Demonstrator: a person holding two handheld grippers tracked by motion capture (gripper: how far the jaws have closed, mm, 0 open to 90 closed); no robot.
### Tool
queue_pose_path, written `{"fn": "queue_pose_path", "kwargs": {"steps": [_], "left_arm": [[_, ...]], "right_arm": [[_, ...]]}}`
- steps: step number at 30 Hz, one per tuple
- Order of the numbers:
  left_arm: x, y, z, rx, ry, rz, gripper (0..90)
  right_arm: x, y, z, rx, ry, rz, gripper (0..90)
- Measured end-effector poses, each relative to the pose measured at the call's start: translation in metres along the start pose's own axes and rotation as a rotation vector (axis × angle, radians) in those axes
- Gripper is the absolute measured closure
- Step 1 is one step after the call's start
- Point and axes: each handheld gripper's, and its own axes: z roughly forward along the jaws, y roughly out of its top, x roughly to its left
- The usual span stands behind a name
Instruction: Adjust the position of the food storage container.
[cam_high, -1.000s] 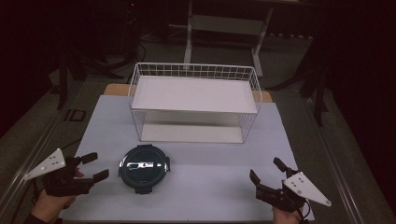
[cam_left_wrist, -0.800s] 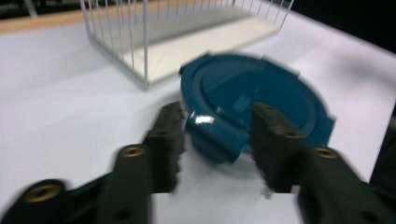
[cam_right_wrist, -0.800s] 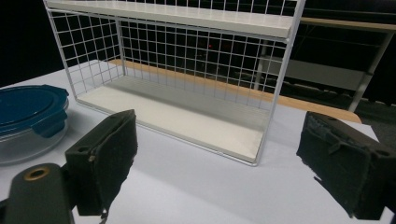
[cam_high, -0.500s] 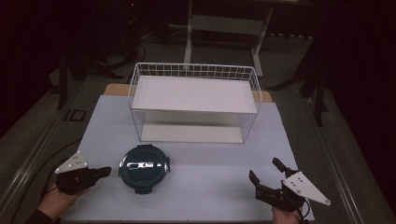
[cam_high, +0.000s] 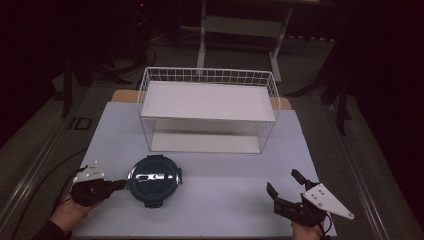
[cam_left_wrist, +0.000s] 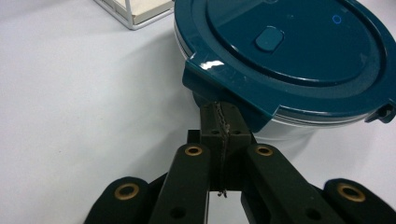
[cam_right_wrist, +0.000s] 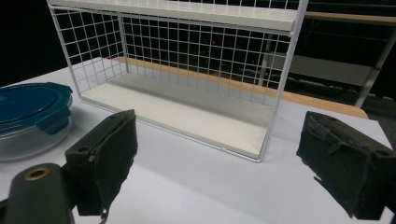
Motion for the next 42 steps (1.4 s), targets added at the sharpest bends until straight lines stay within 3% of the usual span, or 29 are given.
{"fn": "queue_pose_path", "kwargs": {"steps": [7,17,32,37,42], "left_arm": [[0.000,0.006,0.003,0.010,0.008,-0.001,89.9],[-0.005,0.018,0.013,0.012,-0.014,0.009,89.9],[-0.024,0.043,0.041,0.036,-0.043,0.066,89.8],[-0.025,0.041,0.040,0.058,-0.042,0.072,89.8],[-0.026,0.043,0.040,0.042,-0.047,0.060,89.8]], "right_arm": [[0.001,0.000,0.001,0.000,0.001,-0.005,11.6],[0.001,0.000,0.000,0.000,0.002,-0.004,11.6],[0.002,0.000,0.002,0.008,0.011,-0.002,11.6],[0.000,-0.001,0.001,0.006,0.009,0.001,11.6],[0.000,-0.001,0.002,0.007,0.013,0.004,11.6]]}}
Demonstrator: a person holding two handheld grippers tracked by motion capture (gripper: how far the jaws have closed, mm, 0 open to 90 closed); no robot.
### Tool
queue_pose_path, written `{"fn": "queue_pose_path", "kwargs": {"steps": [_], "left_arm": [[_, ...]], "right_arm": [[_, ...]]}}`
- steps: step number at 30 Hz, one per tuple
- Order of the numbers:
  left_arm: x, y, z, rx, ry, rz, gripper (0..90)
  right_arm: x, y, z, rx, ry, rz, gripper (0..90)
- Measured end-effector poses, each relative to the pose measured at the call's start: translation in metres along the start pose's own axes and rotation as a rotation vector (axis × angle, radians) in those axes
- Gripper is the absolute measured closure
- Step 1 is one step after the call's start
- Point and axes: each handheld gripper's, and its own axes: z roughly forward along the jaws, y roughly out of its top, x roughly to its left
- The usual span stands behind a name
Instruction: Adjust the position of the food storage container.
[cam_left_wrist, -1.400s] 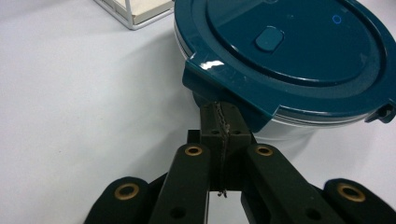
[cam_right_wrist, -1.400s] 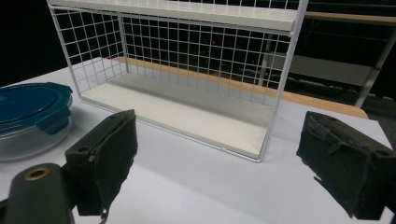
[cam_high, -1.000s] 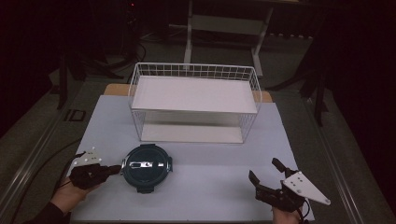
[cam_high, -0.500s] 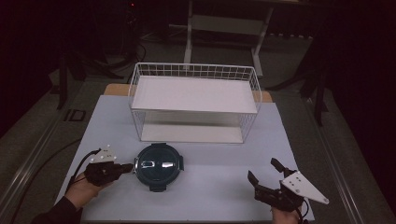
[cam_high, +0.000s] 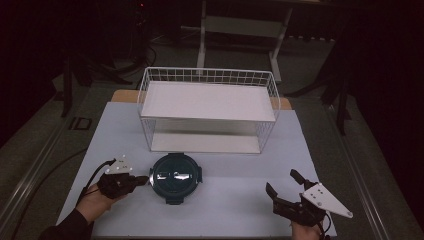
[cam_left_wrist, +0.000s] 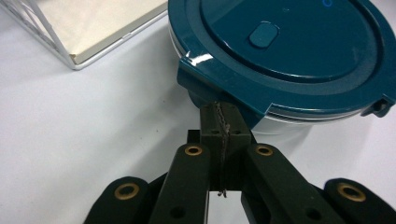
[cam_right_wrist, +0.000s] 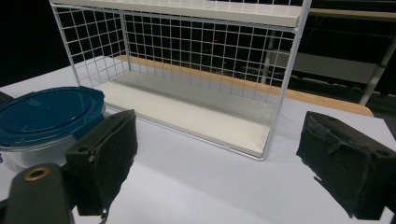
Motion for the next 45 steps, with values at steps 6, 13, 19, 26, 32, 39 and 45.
{"fn": "queue_pose_path", "kwargs": {"steps": [6,13,19,26,32,39,45], "left_arm": [[-0.001,0.008,0.006,0.017,0.006,0.012,89.8],[-0.011,0.020,0.021,0.019,-0.024,0.033,89.8],[-0.018,0.031,0.034,0.020,-0.037,0.049,89.8],[-0.025,0.041,0.045,0.019,-0.061,0.064,89.8],[-0.030,0.047,0.054,0.014,-0.071,0.067,89.8],[-0.036,0.052,0.060,0.016,-0.091,0.081,89.8],[-0.040,0.054,0.063,0.017,-0.101,0.093,89.8]], "right_arm": [[0.001,0.000,0.001,0.007,0.002,-0.004,11.6],[0.001,0.000,0.001,0.006,0.005,-0.002,11.6],[0.001,0.000,0.001,0.006,0.012,-0.003,11.6],[0.000,0.000,0.003,0.014,0.034,0.000,11.5],[0.001,0.000,0.003,0.013,0.035,-0.008,11.4],[0.002,-0.001,0.005,0.024,0.034,-0.021,11.3],[0.003,-0.001,0.006,0.030,0.031,-0.029,11.1]]}}
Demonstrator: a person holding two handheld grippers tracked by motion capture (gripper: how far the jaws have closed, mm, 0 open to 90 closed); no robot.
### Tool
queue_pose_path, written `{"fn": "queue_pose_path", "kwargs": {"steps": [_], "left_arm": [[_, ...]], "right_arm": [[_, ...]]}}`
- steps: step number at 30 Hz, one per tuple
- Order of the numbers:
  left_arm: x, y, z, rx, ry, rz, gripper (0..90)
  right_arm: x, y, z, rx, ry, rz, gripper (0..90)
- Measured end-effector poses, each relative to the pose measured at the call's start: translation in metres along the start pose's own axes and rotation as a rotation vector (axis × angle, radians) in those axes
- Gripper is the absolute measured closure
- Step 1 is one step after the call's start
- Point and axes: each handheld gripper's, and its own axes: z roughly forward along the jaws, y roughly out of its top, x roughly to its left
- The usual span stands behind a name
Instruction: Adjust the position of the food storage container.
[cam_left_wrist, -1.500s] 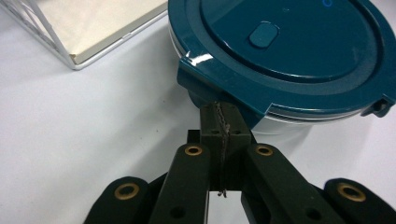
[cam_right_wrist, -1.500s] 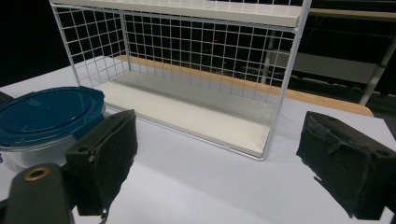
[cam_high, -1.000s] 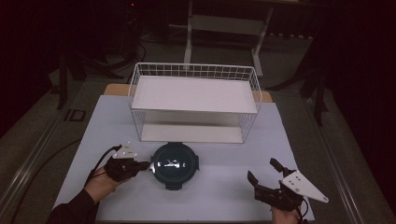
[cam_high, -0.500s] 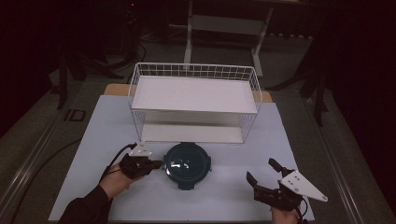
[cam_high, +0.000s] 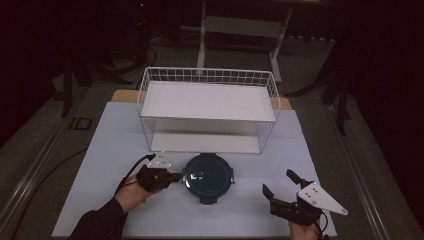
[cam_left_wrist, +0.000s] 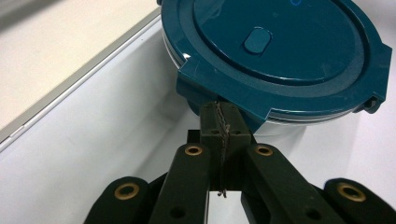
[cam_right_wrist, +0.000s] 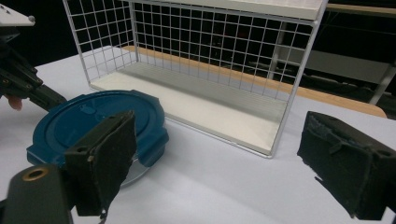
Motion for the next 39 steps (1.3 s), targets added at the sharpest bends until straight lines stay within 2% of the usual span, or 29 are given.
{"fn": "queue_pose_path", "kwargs": {"steps": [5,14,20,24,26,27,29,30,33,34,36,38,39], "left_arm": [[0.000,0.002,0.003,-0.005,0.001,-0.012,89.8],[-0.002,0.006,0.007,-0.005,0.000,0.003,89.8],[-0.002,0.005,0.005,-0.029,0.011,0.009,89.2],[0.001,0.006,-0.005,-0.050,0.009,-0.011,72.8],[0.002,0.006,-0.009,-0.061,0.009,-0.024,56.3],[0.003,0.006,-0.013,-0.081,-0.001,-0.043,51.4],[0.004,0.005,-0.018,-0.112,-0.018,-0.083,34.5],[0.004,0.004,-0.019,-0.111,-0.025,-0.084,25.7],[0.004,0.003,-0.024,-0.129,-0.059,-0.106,8.7],[0.004,0.003,-0.025,-0.129,-0.065,-0.111,8.7],[0.003,0.004,-0.027,-0.132,-0.089,-0.115,2.1],[0.001,0.007,-0.032,-0.158,-0.072,-0.114,1.9],[0.000,0.009,-0.034,-0.172,-0.077,-0.122,1.8]], "right_arm": [[0.001,0.000,0.000,-0.004,-0.009,-0.008,11.1],[0.002,0.000,-0.001,-0.007,-0.012,-0.010,11.1],[0.003,0.000,0.001,-0.002,-0.016,-0.006,11.1],[0.004,0.000,0.001,-0.009,-0.019,-0.017,11.1],[0.005,0.000,0.001,-0.016,-0.013,-0.017,10.5],[0.005,0.000,0.001,-0.018,-0.011,-0.018,10.5],[0.005,0.000,0.001,-0.021,-0.010,-0.021,10.1],[0.006,0.000,0.002,-0.021,-0.006,-0.022,10.1],[0.007,0.000,0.003,-0.018,-0.001,-0.019,10.1],[0.008,0.000,0.003,-0.019,0.002,-0.015,10.1],[0.010,0.000,0.003,-0.022,-0.003,-0.022,10.1],[0.010,0.001,0.003,-0.031,-0.002,-0.021,10.2],[0.011,0.002,0.002,-0.040,-0.008,-0.021,10.2]]}}
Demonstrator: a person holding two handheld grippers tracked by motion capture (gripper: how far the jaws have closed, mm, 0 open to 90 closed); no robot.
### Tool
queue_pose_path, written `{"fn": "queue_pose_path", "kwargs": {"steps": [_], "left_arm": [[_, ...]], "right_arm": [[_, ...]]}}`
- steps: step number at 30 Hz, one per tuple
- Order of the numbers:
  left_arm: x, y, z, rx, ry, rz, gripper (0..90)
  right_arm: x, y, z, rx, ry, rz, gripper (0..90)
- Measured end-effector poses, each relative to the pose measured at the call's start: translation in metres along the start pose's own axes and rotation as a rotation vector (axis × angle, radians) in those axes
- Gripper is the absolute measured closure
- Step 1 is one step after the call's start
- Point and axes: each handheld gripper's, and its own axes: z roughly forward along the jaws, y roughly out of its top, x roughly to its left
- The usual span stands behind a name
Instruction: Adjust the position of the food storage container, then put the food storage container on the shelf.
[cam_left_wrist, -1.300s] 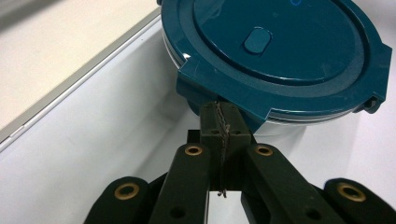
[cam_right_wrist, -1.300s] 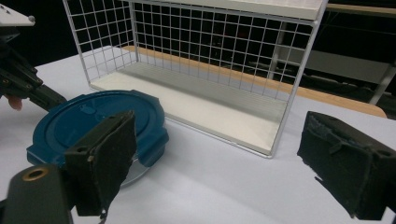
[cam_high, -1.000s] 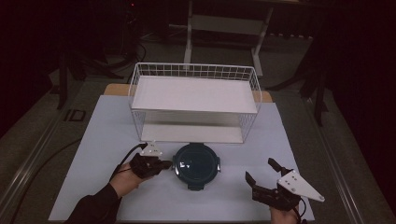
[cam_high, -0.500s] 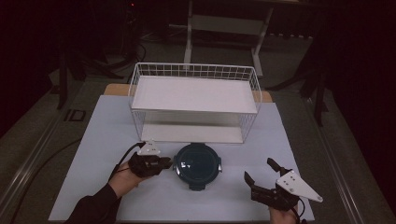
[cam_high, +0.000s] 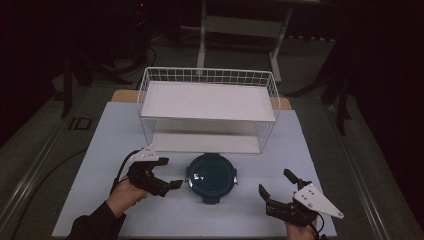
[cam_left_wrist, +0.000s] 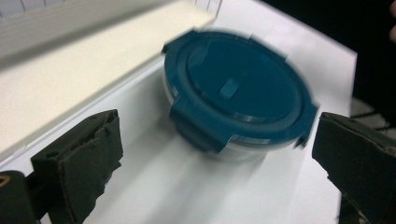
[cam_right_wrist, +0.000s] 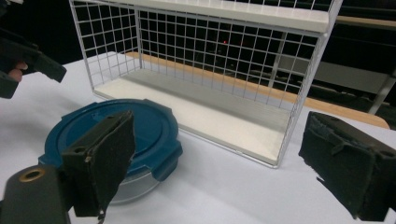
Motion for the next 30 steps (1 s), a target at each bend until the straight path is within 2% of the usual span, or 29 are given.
{"fn": "queue_pose_path", "kwargs": {"steps": [4,7,9,10,12,14,16,18,20,23,24,27,28,30], "left_arm": [[-0.002,0.009,-0.006,-0.030,0.006,-0.033,1.7],[-0.005,0.012,-0.006,-0.030,0.013,-0.036,1.7],[-0.006,0.013,-0.005,-0.031,0.011,-0.057,1.7],[-0.006,0.014,-0.004,-0.027,0.014,-0.069,1.8],[-0.005,0.015,-0.002,-0.023,0.029,-0.097,1.8],[-0.003,0.016,0.001,-0.021,0.027,-0.126,2.1],[-0.002,0.018,0.003,-0.022,0.026,-0.133,2.6],[-0.001,0.019,0.009,-0.010,0.018,-0.146,3.0],[0.000,0.020,0.012,-0.001,0.021,-0.152,3.1],[0.004,0.018,0.019,0.008,0.013,-0.179,3.1],[0.007,0.017,0.021,0.006,0.014,-0.198,3.0],[0.016,0.012,0.028,0.023,-0.016,-0.279,2.9],[0.020,0.010,0.031,0.033,-0.026,-0.311,2.9],[0.022,0.007,0.035,0.054,-0.009,-0.328,3.0]], "right_arm": [[0.000,0.002,0.000,-0.008,0.013,0.002,11.9],[0.001,0.004,-0.001,-0.017,0.024,-0.007,14.4],[0.002,0.007,-0.002,-0.024,0.033,-0.002,14.5],[0.001,0.010,-0.001,-0.014,0.062,0.022,14.7],[0.001,0.011,0.000,-0.003,0.068,0.028,15.8],[0.002,0.013,0.004,0.012,0.066,0.003,17.3],[0.003,0.014,0.005,0.015,0.060,-0.005,17.2],[0.004,0.016,0.007,0.002,0.046,-0.021,13.2],[0.004,0.017,0.007,0.003,0.040,-0.025,12.8],[0.003,0.021,0.007,0.002,0.036,-0.004,9.8],[0.002,0.021,0.008,-0.008,0.062,0.019,9.8],[0.002,0.021,0.009,0.005,0.061,0.015,9.8],[0.004,0.019,0.011,0.029,0.054,0.008,9.8],[0.004,0.018,0.012,0.032,0.050,0.006,9.8]]}}
